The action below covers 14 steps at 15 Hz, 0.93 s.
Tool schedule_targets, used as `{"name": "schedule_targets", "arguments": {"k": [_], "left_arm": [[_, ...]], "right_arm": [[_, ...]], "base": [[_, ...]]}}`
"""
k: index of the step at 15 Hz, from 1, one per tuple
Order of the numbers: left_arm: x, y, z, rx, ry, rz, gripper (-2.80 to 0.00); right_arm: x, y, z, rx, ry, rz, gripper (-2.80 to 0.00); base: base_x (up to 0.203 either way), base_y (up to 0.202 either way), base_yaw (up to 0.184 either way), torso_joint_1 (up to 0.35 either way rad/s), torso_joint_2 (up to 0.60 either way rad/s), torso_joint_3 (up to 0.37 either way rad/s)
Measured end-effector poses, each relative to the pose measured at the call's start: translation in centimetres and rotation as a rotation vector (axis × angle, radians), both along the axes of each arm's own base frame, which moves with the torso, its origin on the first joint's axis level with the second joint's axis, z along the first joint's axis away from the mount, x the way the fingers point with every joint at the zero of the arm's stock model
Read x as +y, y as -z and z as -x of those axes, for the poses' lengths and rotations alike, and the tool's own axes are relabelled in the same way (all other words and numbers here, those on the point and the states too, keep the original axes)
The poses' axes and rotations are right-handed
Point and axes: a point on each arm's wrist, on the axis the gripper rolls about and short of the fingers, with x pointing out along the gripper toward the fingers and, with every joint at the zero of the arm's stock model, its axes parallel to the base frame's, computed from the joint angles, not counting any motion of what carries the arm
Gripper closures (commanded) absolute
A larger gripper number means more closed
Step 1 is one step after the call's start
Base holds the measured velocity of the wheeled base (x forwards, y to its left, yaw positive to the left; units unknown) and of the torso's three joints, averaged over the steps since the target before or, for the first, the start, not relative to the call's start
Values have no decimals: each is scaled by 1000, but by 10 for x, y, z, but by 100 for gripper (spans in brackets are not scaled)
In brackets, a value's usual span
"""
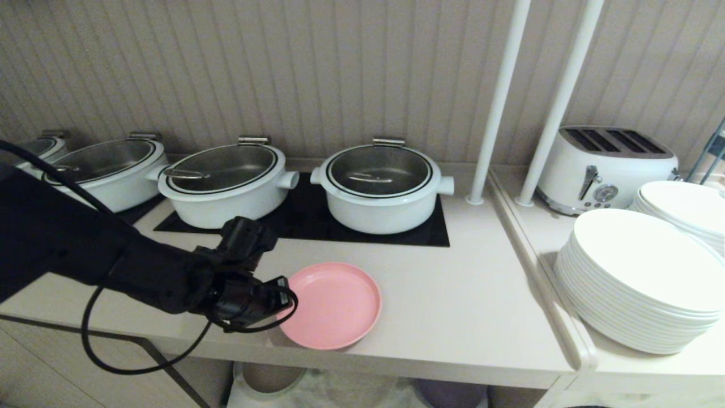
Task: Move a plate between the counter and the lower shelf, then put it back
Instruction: Put the plate
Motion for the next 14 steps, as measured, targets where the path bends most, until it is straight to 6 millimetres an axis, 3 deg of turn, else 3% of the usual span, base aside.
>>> {"name": "schedule_targets", "arguments": {"k": [14], "left_arm": [[-7, 10, -19, 3, -1, 2, 0]], "right_arm": [[0, 0, 0, 0, 0, 0, 0]], "base": [[0, 0, 0, 0, 0, 0]]}}
